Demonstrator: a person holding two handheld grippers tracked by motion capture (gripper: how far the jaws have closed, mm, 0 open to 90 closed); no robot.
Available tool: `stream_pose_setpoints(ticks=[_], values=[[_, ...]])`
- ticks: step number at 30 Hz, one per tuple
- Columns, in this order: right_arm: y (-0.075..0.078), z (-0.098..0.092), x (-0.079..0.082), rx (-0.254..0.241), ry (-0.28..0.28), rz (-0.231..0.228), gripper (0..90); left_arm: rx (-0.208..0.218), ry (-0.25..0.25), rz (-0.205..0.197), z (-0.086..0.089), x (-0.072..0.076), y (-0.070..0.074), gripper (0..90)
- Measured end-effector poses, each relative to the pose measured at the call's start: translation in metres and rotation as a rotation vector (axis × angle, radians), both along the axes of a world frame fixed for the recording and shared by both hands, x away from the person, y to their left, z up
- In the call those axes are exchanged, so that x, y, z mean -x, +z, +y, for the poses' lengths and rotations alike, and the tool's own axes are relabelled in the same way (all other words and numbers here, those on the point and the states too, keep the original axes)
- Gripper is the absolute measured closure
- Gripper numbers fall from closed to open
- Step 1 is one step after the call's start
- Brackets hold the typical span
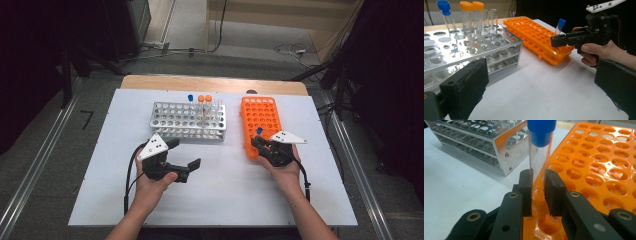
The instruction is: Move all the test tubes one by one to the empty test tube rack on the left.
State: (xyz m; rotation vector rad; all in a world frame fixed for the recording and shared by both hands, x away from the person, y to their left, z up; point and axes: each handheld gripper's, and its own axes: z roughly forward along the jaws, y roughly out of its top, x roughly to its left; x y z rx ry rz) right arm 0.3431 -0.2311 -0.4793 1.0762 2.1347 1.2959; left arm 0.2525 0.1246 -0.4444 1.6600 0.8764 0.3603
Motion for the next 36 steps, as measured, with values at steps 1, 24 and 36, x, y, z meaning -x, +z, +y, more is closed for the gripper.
stream_pose_setpoints(ticks=[1, 24, 36], values=[[0.002, -0.001, 0.001, -0.007, 0.001, -0.008, 75.1, 0.001, 0.0, 0.002, -0.001, 0.0, 0.0, 0.0], [0.029, 0.047, 0.067, -0.036, 0.312, 0.013, 75.3, -0.027, -0.144, -0.025, -0.055, 0.003, 0.014, 26.2], [0.031, 0.072, 0.085, -0.012, 0.431, 0.036, 75.3, -0.034, -0.232, -0.036, -0.068, 0.003, 0.011, 63.5]])
